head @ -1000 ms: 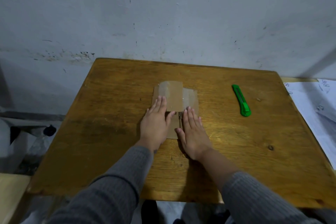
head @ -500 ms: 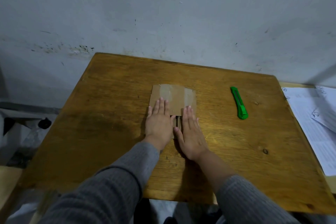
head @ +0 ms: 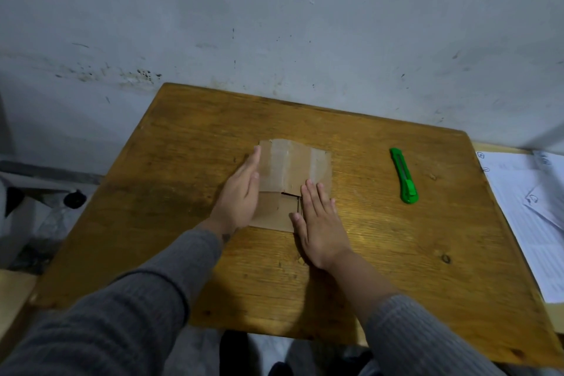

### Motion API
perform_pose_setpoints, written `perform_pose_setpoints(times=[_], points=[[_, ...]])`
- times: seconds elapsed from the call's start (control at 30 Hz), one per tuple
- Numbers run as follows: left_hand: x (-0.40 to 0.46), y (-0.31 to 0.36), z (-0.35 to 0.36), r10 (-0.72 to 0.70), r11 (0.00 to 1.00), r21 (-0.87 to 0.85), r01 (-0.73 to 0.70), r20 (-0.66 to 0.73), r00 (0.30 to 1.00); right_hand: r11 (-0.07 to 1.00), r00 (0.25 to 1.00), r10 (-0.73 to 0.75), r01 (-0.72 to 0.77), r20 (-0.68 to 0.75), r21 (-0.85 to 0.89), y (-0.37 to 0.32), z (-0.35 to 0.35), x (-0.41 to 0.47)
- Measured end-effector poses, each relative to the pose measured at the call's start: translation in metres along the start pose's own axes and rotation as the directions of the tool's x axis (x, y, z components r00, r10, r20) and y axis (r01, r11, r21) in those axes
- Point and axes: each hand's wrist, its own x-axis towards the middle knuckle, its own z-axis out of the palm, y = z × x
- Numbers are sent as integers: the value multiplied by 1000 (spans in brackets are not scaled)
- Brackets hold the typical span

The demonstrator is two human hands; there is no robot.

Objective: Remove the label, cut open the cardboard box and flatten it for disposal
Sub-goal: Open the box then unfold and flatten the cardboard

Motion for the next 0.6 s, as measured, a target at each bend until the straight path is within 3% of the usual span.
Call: perform_pose_setpoints(times=[0.1, 0.23, 0.4, 0.53, 0.6], points=[[14, -13, 0, -37, 980, 201, 15, 106, 994, 1000, 1000, -3, 3, -6, 9, 0, 2, 0], [35, -2, 16, -65, 984, 178, 20, 254, 965, 1000, 1000, -7, 7, -29, 4, 1, 3, 0], [32, -2, 39, 27, 889, 439, -126, 226, 974, 1000, 1000, 4, -4, -24, -12, -1, 2, -1], [41, -11, 24, 74, 853, 461, -243, 355, 932, 1000, 998, -6, 7, -67, 17, -1, 4, 0], [41, -13, 22, 102, 827, 489, -277, 355, 929, 996, 994, 19, -9, -108, 94, 0, 2, -1]])
